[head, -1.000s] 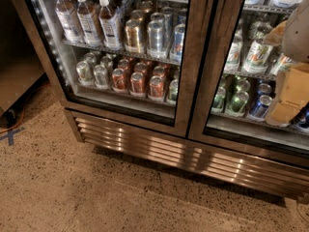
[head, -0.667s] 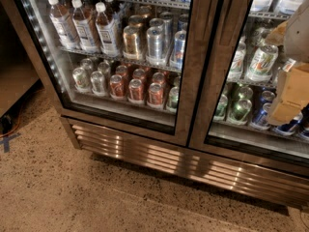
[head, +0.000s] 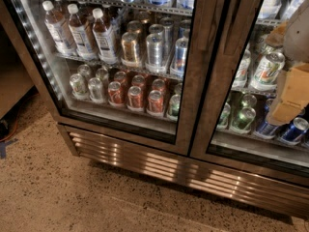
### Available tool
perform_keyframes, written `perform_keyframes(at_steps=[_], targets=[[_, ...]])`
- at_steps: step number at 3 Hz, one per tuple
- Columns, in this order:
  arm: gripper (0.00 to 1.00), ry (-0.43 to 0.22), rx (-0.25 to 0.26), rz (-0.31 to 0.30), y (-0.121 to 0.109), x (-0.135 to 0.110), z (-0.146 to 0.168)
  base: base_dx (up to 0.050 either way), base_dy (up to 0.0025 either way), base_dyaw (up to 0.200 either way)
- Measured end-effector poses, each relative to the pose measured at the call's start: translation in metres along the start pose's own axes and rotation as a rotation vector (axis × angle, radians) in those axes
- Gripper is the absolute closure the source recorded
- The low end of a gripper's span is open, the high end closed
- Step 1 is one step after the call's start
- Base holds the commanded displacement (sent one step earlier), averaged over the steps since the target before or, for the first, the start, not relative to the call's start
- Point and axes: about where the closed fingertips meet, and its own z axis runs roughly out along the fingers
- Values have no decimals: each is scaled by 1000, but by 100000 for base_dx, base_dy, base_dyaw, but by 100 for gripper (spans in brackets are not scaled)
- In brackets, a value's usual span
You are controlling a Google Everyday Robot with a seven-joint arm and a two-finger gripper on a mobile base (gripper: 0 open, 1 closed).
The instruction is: Open left fridge door
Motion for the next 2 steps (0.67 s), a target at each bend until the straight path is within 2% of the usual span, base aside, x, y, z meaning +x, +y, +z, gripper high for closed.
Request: perform_keyframes(at_steps=[1, 2], targets=[[0, 1, -9, -9, 1, -3, 3, 0, 0, 0], [0, 26, -59, -40, 9, -13, 28, 0, 0, 0]])
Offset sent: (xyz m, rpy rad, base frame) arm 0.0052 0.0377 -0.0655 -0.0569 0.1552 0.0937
